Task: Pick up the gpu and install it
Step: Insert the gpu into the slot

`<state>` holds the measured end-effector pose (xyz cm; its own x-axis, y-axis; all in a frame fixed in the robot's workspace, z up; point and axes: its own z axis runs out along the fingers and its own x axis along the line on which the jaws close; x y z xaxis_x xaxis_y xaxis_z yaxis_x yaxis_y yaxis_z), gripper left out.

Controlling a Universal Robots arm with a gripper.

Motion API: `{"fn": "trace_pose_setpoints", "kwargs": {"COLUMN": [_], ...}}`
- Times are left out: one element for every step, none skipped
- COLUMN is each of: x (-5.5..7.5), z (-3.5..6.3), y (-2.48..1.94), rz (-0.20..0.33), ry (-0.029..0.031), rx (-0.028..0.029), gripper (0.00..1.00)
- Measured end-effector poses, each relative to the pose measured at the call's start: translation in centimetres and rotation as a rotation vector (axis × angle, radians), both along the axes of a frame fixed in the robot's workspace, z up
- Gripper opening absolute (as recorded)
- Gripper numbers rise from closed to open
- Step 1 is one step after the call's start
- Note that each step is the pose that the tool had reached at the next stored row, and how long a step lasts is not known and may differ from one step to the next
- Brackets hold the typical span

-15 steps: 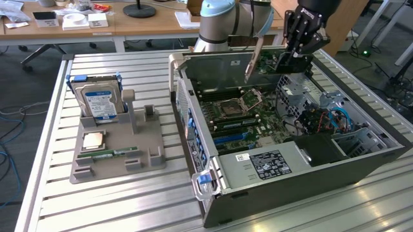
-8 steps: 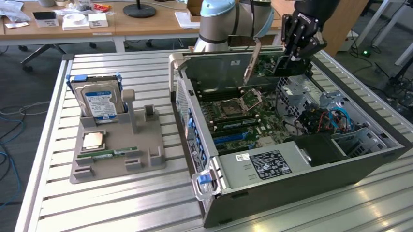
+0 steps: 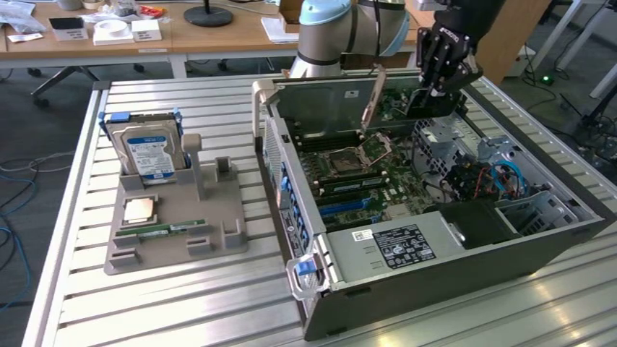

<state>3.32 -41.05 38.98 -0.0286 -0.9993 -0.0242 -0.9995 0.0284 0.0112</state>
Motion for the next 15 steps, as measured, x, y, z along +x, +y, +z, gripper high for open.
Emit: {"fn": "trace_pose_setpoints", "kwargs": {"x": [-0.1, -0.1, -0.2, -0.2, -0.3, -0.4, -0.4, -0.5, -0.6, -0.7, -0.8, -0.9, -1.0, -1.0, -1.1], "z": [-0.03, -0.05, -0.08, -0.1, -0.12, -0.14, -0.16, -0.19, -0.27, -0.35, -0.44, -0.53, -0.64, -0.78, -0.98], "y": [-0.03, -0.11, -0.21, -0.35, -0.51, -0.68, -0.86, -1.03, -1.17, -1.28, -1.38, -1.46, -1.53, -1.58, -1.6], "rz": [0.0, 0.001, 0.001, 0.002, 0.002, 0.003, 0.004, 0.005, 0.005, 0.006, 0.006, 0.007, 0.007, 0.007, 0.007], "ry": [-0.0009, -0.0016, -0.0024, -0.0031, -0.0037, -0.0044, -0.0052, -0.0063, -0.0085, -0.0106, -0.0128, -0.0146, -0.0158, -0.0161, -0.0163], "rx": [0.0, -0.0002, -0.0001, 0.0, 0.0, 0.0, 0.0, 0.0, 0.0005, 0.0009, 0.0015, 0.0018, 0.0019, 0.0016, 0.0017], "gripper": [0.26, 0.26, 0.26, 0.26, 0.26, 0.26, 0.26, 0.26, 0.26, 0.26, 0.26, 0.26, 0.26, 0.26, 0.26]}}
